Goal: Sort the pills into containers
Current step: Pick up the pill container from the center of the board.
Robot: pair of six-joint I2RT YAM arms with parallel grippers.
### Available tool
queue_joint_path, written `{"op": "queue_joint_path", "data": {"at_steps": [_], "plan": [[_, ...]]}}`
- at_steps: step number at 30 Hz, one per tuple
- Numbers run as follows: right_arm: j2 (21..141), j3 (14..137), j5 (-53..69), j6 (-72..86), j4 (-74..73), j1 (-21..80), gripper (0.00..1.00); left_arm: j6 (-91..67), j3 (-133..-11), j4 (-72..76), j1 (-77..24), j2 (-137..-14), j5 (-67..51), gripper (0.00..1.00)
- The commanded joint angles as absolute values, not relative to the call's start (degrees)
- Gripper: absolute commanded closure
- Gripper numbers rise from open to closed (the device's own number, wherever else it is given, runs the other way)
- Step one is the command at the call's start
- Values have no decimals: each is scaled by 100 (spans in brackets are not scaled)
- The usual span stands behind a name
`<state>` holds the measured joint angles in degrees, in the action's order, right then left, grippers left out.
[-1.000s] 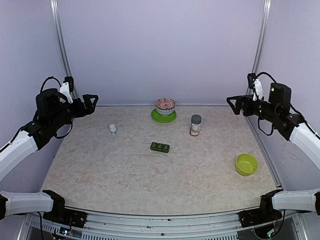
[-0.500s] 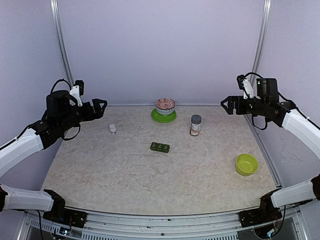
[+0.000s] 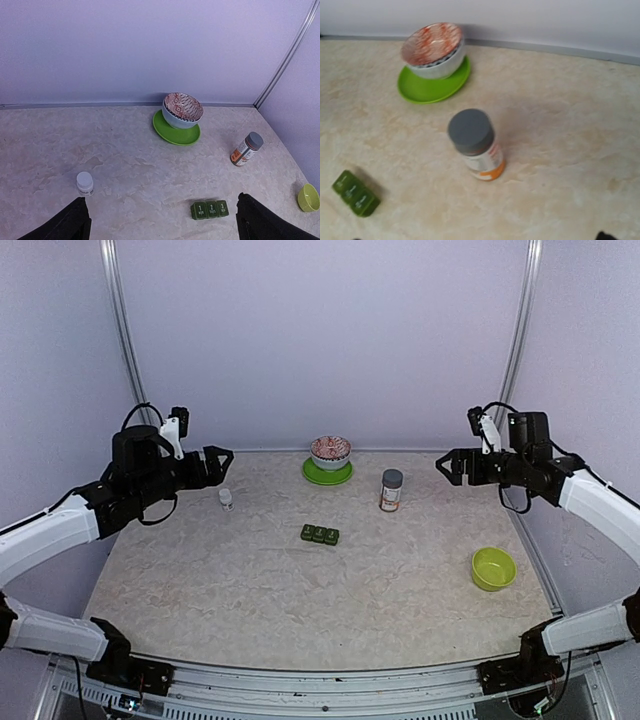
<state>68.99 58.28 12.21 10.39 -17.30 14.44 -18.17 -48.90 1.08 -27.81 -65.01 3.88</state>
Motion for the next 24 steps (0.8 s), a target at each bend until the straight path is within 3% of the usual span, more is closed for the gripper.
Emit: {"op": "queue_joint_path", "data": {"at_steps": [1,12,24], "plan": [[6890,5590,1776,1072,-1442,1406,0,-1728,-4808,300,-3021,-6633,376,1],[7023,5249,2005,1280,-1107,1528,0,-1609,-4750,366,-3689,-6872,729,1],[7313,5152,1889,1246,-1092,1763,0,-1460,-4451,375,-3758,-6925,320,1]]}}
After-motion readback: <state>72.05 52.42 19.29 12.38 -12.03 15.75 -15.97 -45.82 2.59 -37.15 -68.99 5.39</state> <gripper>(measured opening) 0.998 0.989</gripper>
